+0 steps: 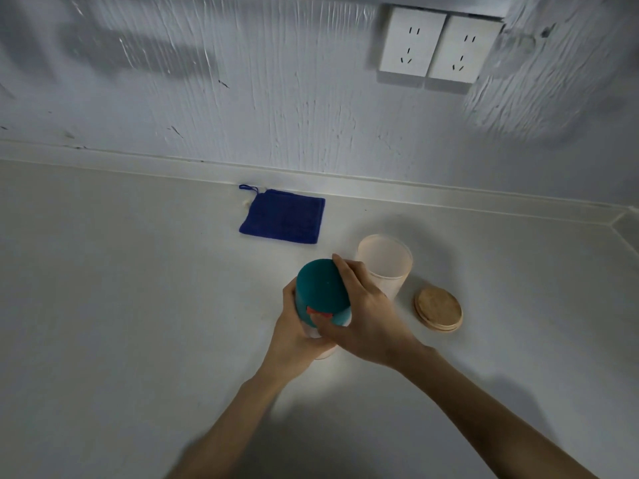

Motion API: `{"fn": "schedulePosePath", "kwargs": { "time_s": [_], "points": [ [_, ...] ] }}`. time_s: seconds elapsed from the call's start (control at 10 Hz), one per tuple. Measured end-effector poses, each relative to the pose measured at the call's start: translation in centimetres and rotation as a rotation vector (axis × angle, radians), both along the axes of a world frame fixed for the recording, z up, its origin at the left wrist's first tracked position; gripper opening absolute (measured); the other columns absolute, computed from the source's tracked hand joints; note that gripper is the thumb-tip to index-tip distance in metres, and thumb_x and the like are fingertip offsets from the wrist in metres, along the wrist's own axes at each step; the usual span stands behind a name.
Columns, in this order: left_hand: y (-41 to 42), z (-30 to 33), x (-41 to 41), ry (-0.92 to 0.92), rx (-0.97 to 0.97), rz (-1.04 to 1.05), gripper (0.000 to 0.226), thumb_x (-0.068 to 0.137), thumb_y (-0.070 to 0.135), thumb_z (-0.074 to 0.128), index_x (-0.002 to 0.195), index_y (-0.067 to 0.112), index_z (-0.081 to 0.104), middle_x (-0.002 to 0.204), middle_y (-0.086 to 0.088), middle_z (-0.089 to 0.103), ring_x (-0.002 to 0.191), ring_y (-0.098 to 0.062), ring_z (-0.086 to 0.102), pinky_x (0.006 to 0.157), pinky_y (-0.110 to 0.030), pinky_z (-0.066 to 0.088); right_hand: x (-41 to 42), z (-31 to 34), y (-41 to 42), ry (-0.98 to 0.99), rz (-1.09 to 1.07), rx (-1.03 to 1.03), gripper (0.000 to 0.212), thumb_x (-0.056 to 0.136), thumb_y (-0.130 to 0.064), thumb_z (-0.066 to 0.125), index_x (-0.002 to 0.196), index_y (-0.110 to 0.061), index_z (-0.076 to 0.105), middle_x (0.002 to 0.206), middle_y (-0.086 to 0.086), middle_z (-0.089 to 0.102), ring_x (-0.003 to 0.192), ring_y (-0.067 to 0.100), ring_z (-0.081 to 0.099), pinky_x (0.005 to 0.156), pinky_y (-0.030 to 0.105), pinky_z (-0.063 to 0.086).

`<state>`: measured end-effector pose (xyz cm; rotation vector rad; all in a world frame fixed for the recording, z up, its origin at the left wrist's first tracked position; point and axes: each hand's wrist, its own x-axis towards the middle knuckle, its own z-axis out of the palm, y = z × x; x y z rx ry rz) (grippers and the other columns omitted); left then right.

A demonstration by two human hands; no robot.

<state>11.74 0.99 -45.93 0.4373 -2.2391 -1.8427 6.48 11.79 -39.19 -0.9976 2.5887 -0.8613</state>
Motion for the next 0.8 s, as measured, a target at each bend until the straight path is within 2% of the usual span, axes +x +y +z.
{"fn": "schedulePosePath", "kwargs": {
  "time_s": [0.2, 0.3, 0.4, 0.5, 0.6, 0.7, 0.8],
  "points": [
    [-0.3, 0.4, 0.2, -0.042, 0.003, -0.016, 0.084, 0.057, 0.001, 0.079, 0.124, 0.022, 0.032, 0.097, 0.018, 0.053, 0.086, -0.003, 0.056, 0.070, 0.000, 0.045, -0.4, -0.2, -0.5, 0.061, -0.025, -0.020, 0.081, 0.073, -0.040, 0.068, 0.136, -0.019, 0.021, 0.137, 0.000, 0.033, 0.126, 0.016, 0.035, 0.103, 0.029, 0.036],
    [-0.3, 0.3, -0.3, -0.053, 0.025, -0.011, 0.084, 0.057, 0.002, 0.080, 0.124, 0.019, 0.033, 0.097, 0.015, 0.053, 0.085, -0.003, 0.056, 0.070, -0.001, 0.045, -0.3, -0.4, -0.8, 0.047, -0.039, -0.020, 0.082, 0.072, -0.039, 0.069, 0.135, -0.018, 0.022, 0.136, 0.002, 0.034, 0.126, 0.017, 0.035, 0.105, 0.033, 0.037],
    [0.1, -1.0, -1.5, -0.147, 0.121, 0.037, 0.082, 0.049, 0.030, 0.086, 0.111, 0.020, 0.034, 0.106, -0.003, 0.056, 0.087, -0.013, 0.055, 0.077, -0.016, 0.049, -0.4, 0.0, -0.9, 0.057, -0.021, 0.064, 0.084, 0.073, -0.044, 0.066, 0.137, -0.019, 0.018, 0.136, 0.002, 0.032, 0.127, 0.018, 0.034, 0.106, 0.033, 0.034],
    [0.5, -0.8, -1.4, -0.134, 0.011, 0.082, 0.072, 0.058, 0.029, 0.081, 0.108, 0.027, 0.030, 0.099, 0.008, 0.053, 0.092, -0.015, 0.055, 0.081, -0.022, 0.049, -0.9, 0.5, -1.1, 0.106, 0.012, 0.158, 0.084, 0.073, -0.048, 0.063, 0.138, -0.019, 0.017, 0.136, 0.002, 0.031, 0.126, 0.019, 0.033, 0.106, 0.036, 0.032],
    [0.2, 0.6, -1.0, -0.097, -0.149, 0.087, 0.067, 0.065, 0.023, 0.078, 0.116, 0.023, 0.034, 0.092, 0.012, 0.048, 0.086, -0.009, 0.051, 0.074, -0.017, 0.043, -1.7, 1.0, -1.4, 0.146, 0.068, 0.175, 0.076, 0.072, -0.049, 0.063, 0.133, -0.020, 0.027, 0.130, 0.001, 0.036, 0.120, 0.018, 0.037, 0.102, 0.035, 0.034],
    [0.0, 1.3, -1.2, -0.117, -0.182, 0.062, 0.066, 0.067, 0.021, 0.075, 0.120, 0.016, 0.035, 0.090, 0.012, 0.046, 0.089, -0.009, 0.049, 0.072, -0.013, 0.041, -2.1, 1.0, -1.4, 0.136, 0.096, 0.142, 0.073, 0.070, -0.048, 0.066, 0.128, -0.020, 0.033, 0.125, 0.000, 0.038, 0.114, 0.015, 0.039, 0.097, 0.030, 0.036],
    [-0.6, 2.0, -1.0, -0.193, -0.191, -0.030, 0.065, 0.069, 0.020, 0.075, 0.120, 0.015, 0.035, 0.088, 0.012, 0.048, 0.095, -0.014, 0.051, 0.078, -0.012, 0.043, -2.6, 1.2, -1.2, 0.126, 0.190, 0.141, 0.072, 0.069, -0.043, 0.070, 0.127, -0.021, 0.035, 0.125, 0.000, 0.038, 0.108, 0.010, 0.036, 0.095, 0.027, 0.036]
  ]
}}
